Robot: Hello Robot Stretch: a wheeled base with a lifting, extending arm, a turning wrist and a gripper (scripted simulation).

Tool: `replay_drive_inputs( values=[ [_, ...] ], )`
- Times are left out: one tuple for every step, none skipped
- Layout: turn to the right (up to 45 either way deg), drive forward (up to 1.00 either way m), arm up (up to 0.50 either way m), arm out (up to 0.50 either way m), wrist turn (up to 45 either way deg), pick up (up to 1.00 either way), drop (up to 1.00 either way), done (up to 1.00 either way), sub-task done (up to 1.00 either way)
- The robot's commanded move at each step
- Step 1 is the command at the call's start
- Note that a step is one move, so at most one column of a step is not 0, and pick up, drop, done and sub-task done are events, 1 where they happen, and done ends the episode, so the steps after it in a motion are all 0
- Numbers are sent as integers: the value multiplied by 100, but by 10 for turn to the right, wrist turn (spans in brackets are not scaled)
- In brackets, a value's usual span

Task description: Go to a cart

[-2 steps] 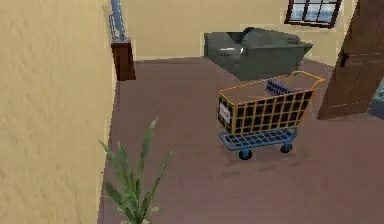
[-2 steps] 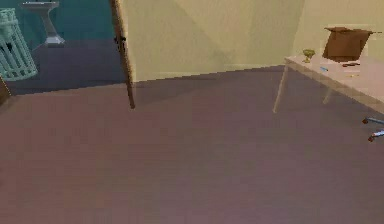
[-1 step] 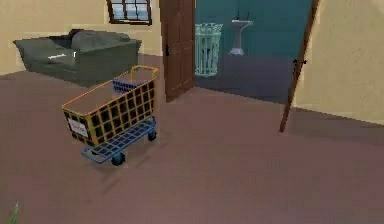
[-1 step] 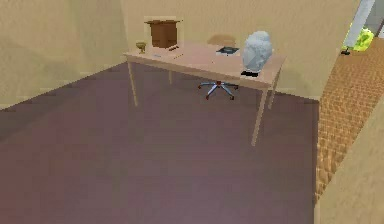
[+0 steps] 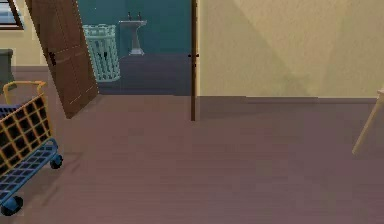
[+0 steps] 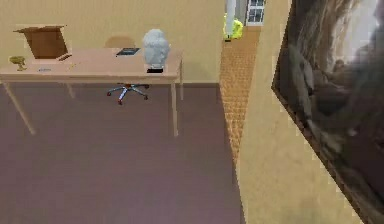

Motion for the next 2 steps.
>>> replay_drive_inputs(
  values=[
    [0, 10, 0, 0, 0, 0, 0, 0, 0],
    [-450, 0, 0, 0, 0, 0, 0, 0, 0]
  ],
)
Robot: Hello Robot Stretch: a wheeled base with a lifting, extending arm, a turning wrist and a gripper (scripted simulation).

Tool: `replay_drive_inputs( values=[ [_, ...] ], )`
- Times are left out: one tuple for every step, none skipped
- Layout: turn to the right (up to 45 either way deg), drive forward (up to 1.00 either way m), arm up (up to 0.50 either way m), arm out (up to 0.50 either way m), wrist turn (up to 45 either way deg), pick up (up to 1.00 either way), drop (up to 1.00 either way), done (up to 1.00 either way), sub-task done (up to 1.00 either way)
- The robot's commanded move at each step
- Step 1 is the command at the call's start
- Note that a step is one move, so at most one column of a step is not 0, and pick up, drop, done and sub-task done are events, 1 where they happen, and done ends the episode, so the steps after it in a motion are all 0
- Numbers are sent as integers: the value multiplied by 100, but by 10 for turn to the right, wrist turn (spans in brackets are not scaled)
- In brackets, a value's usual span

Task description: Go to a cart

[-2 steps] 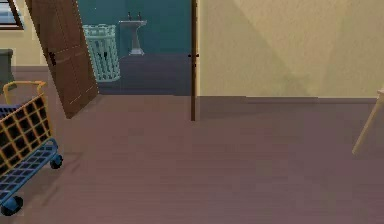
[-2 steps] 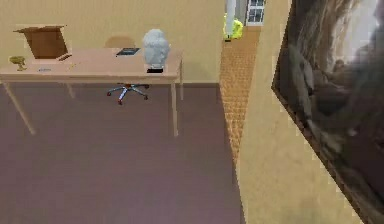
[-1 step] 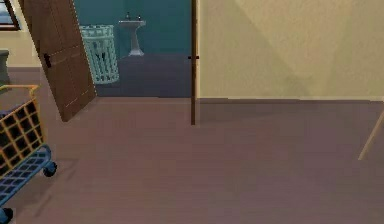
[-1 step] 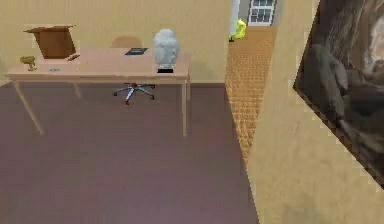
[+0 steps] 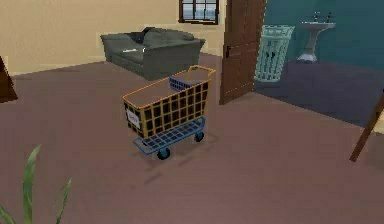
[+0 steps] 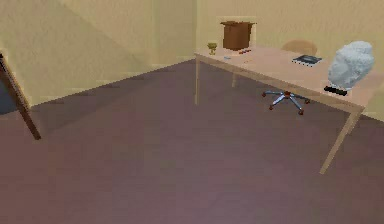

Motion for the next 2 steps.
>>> replay_drive_inputs(
  values=[
    [-30, 0, 0, 0, 0, 0, 0, 0, 0],
    [0, 70, 0, 0, 0, 0, 0, 0, 0]
  ],
)
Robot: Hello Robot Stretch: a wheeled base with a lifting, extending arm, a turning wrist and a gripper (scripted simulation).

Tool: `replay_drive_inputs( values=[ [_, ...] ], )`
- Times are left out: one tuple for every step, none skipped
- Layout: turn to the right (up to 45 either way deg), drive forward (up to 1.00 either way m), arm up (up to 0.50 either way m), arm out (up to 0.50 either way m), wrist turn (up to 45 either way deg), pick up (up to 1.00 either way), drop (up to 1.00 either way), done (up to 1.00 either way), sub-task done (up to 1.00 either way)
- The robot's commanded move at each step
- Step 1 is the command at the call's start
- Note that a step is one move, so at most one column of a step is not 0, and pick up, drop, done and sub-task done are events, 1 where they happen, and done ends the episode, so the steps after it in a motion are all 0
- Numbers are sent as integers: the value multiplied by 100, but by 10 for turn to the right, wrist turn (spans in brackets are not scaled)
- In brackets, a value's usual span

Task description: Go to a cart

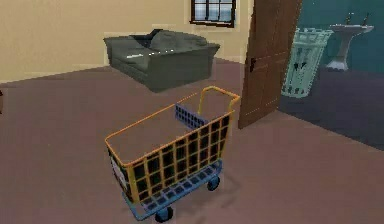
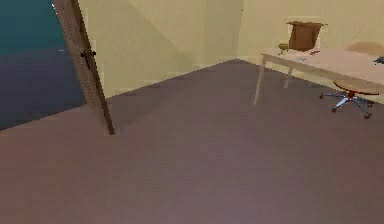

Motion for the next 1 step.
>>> replay_drive_inputs(
  values=[
    [0, 0, 0, 0, 0, 0, 0, 100, 0]
  ],
)
